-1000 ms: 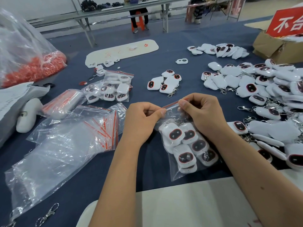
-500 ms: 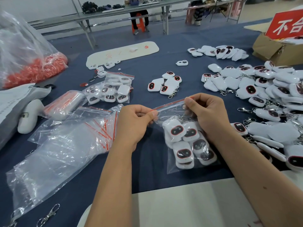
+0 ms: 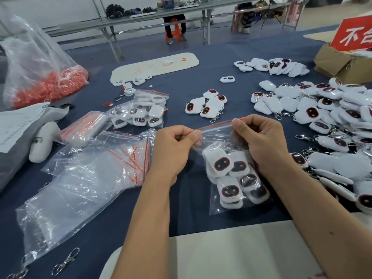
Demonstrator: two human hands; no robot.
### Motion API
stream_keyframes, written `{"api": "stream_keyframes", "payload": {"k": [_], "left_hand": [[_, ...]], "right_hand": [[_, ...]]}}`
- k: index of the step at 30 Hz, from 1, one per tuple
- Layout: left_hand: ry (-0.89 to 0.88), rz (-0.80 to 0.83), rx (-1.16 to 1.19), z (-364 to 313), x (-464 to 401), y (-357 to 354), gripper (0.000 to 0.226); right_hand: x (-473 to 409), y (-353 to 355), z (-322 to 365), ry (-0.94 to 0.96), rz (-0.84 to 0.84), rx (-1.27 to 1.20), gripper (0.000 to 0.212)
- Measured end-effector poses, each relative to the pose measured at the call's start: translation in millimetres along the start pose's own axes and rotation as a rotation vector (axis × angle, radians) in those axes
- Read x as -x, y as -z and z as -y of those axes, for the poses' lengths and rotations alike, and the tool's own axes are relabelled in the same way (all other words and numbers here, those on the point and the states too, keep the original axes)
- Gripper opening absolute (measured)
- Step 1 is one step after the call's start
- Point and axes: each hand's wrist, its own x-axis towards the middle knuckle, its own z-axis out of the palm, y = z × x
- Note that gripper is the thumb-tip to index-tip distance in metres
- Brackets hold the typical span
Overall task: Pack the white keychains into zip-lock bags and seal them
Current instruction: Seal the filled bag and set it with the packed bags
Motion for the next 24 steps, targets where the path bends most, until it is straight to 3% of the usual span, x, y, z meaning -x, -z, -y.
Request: {"api": "stream_keyframes", "payload": {"k": [4,6,8,11,16,20,22,24], "left_hand": [[-0.027,0.002,0.112,-5.7,3.7,-2.7,0.027],[-0.002,-0.017,0.191,-7.8,5.3,-5.4,0.025],[0.049,-0.036,0.263,-8.7,5.5,-6.5,0.020],[0.074,-0.132,0.314,-9.9,4.6,-5.2,0.019],[0.071,-0.343,0.444,-15.1,3.1,-0.3,0.030],[0.043,-0.471,0.452,-13.6,1.4,12.3,0.027],[0.009,-0.564,0.311,-12.7,0.5,20.0,0.029],[0.017,-0.722,0.072,-12.8,-0.4,32.6,0.018]], "right_hand": [[-2.1,0.0,1.1,-0.100,0.022,-0.145,0.017],[-2.9,4.2,-0.3,-0.146,0.145,-0.124,0.022],[-2.1,7.1,-2.3,-0.124,0.280,0.014,0.037],[-0.9,6.3,-1.1,-0.054,0.453,0.218,0.043],[2.4,4.0,0.8,-0.175,0.706,0.136,0.068],[8.7,-13.3,1.3,-0.135,0.619,0.099,0.039],[10.0,-26.1,-0.4,-0.151,0.560,0.005,0.028],[5.6,-44.0,-1.7,-0.178,0.476,-0.049,0.023]]}}
